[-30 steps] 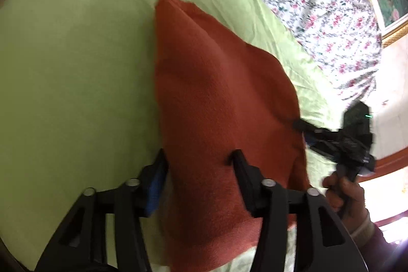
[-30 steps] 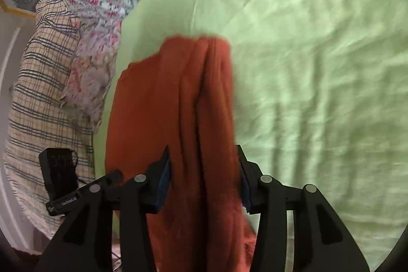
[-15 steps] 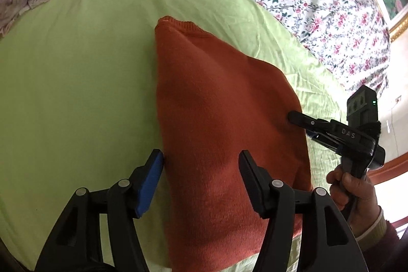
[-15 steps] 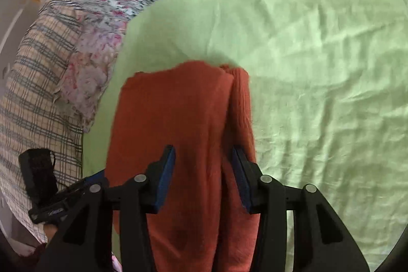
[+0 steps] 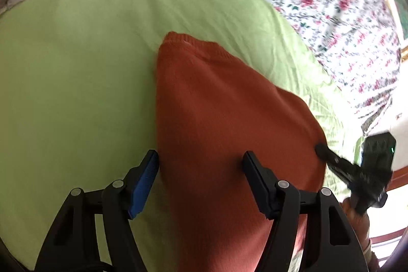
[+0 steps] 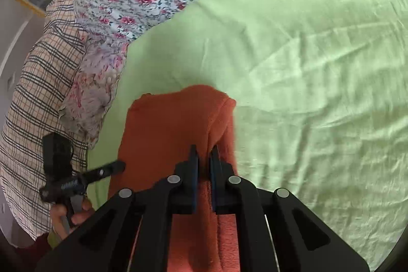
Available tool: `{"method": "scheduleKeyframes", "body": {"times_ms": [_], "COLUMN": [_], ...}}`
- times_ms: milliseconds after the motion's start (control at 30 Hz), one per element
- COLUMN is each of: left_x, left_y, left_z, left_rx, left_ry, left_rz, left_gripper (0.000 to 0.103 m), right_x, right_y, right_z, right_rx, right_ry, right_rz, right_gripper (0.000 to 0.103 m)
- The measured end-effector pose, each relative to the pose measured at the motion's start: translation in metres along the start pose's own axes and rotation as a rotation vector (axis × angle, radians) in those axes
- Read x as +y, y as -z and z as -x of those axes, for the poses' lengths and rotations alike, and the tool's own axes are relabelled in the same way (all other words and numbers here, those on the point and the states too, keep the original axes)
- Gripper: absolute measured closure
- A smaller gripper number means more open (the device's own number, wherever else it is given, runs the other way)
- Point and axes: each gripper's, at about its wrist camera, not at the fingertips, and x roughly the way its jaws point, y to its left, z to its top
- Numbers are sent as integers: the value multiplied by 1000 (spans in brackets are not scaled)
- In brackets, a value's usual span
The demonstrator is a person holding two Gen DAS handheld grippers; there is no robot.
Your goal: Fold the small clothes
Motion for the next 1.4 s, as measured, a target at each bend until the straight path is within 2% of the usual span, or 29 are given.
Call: {"method": "scheduleKeyframes", "body": {"times_ms": [100,167,233,333,500,533,567,633,700,833,1000,1100,1233,1300,1333,1367,1400], "left_x": [1,3,4,5,-2,-6,-10,-14,-18,-19,-23,-29,-33,-31,-30,-31,-30], "left_y": [-15,-24,-30,-38,-31,-23,-14,8,35,93,150,180,205,209,210,210,210], "left_z": [-13,-21,-24,-24,2,13,23,39,53,73,81,77,63,57,53,49,46], "left_rx": [-4,-14,-38,-68,-84,-96,-103,-107,-95,-62,-4,16,33,20,13,14,18], "left_ry": [-41,-66,-92,-125,-146,-146,-143,-136,-121,-96,-76,-130,-183,-201,-205,-209,-214], "left_rz": [3,2,-6,-20,-52,-78,-104,-144,-188,-246,-286,-368,-440,-444,-442,-440,-439], "left_gripper": [47,74,85,88,86,81,74,67,64,54,45,39,39,39,39,39,39], "right_x": [-4,-4,-4,-13,-18,-18,-17,-15,-13,-9,-6,-7,-7,-4,-2,2,3], "right_y": [-2,-4,-6,-7,-3,-2,-1,4,13,43,83,107,131,140,142,143,143], "right_z": [-1,-6,-10,-17,-21,-15,-11,2,16,44,60,61,54,49,47,45,44], "right_rx": [1,11,21,39,56,48,43,37,31,30,49,79,130,159,166,170,173], "right_ry": [-2,12,31,63,76,71,74,73,61,46,45,55,52,20,14,22,24], "right_rz": [-5,20,36,30,-4,-16,-20,-28,-30,-29,-39,-48,-53,-42,-30,-12,-8], "right_gripper": [94,94,94,94,90,87,83,82,81,62,59,56,56,58,69,87,95]}}
